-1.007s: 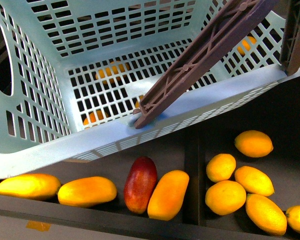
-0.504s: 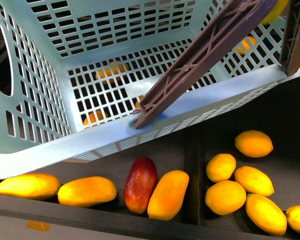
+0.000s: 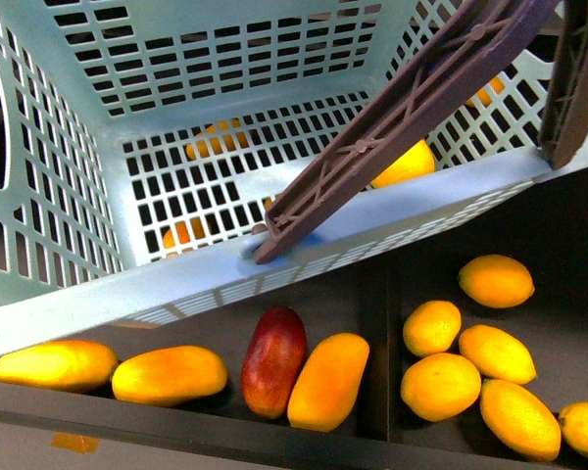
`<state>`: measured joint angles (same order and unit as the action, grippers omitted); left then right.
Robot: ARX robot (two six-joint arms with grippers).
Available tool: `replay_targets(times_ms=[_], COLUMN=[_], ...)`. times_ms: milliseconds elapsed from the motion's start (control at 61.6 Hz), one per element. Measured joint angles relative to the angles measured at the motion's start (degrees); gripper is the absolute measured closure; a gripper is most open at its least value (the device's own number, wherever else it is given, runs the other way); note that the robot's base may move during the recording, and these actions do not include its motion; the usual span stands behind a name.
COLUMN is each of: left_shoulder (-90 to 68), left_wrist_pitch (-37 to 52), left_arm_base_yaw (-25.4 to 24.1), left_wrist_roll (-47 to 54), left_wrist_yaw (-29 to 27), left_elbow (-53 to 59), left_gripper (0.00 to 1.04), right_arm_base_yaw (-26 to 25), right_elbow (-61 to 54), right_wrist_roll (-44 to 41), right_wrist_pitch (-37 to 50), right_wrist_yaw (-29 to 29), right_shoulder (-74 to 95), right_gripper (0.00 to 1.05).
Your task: Pick lemon and mango into basket
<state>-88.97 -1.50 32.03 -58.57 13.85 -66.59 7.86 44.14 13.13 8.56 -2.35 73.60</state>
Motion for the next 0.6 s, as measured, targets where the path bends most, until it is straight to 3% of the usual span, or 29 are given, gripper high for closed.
replay_targets(times_ms=[49, 130, 244, 601], left_shoulder=[0.0, 0.0, 0.0, -0.02], left_wrist_pitch=[0.0, 0.0, 0.0, 0.0], left_arm_base_yaw=[0.0, -0.07, -0.07, -0.11], left_wrist_roll=[-0.11, 0.02, 0.17, 0.26], left_wrist_yaw=[-0.07, -0.42, -0.44, -0.46], left_elbow=[0.0, -0.02, -0.02, -0.02], left_gripper=[1.0, 1.0, 1.0, 1.0], right_arm_base_yaw=[0.04, 0.28, -0.9, -3.69], right_elbow=[-0.07, -5.99, -16.09, -30.01], right_wrist_roll=[-0.09, -4.83, -10.23, -12.59], right_wrist_pitch=[0.17, 15.98, 32.24, 35.63], right_wrist_yaw=[-0.09, -4.33, -4.31, -1.55], right_shoulder=[0.02, -0.26, -3.19, -14.47], right_gripper=[0.09, 0.21, 0.42, 1.01])
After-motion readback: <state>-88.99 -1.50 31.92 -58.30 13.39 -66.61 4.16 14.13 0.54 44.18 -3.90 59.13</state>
